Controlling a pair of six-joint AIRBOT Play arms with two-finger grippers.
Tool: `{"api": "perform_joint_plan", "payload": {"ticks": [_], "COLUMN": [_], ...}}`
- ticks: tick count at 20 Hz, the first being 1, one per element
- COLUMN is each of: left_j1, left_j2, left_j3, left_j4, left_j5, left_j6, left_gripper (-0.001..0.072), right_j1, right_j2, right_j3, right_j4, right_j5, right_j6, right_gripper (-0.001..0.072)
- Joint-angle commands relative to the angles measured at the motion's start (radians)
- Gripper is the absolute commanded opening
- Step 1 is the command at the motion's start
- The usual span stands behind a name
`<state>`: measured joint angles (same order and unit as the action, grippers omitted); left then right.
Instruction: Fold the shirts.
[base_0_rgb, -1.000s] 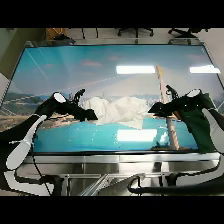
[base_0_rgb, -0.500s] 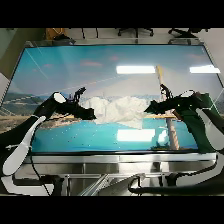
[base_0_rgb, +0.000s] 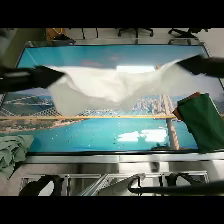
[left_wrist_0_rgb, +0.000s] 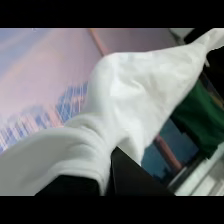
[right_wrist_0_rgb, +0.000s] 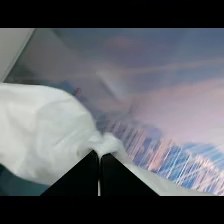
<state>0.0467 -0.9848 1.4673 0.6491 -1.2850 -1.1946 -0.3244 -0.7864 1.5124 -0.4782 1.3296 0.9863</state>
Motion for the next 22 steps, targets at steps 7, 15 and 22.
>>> {"api": "perform_joint_plan", "payload": {"ticks": [7, 15, 22], "left_j1": [0.260, -0.045, -0.229], "left_j2": [0.339, 0.220, -0.222], "left_j3": [0.267, -0.399, -0.753], "left_j4": [0.151, 0.145, 0.144], "left_j5": [-0.071, -0.045, 0.367], "left_j6": [-0.056, -0.033, 0.025], "left_gripper": [0.0014, 0.0014, 0.0019], "right_j1": [-0.079, -0.078, -0.054], "right_j2": [0.280, 0.158, -0.106], "right_j3": [0.275, -0.344, -0.870], "right_j4": [-0.033, 0.124, 0.124], "right_j5": [-0.023, 0.071, -0.179], "right_j6": [0.013, -0.082, -0.288], "right_gripper": [0.0011, 0.0012, 0.0017]}}
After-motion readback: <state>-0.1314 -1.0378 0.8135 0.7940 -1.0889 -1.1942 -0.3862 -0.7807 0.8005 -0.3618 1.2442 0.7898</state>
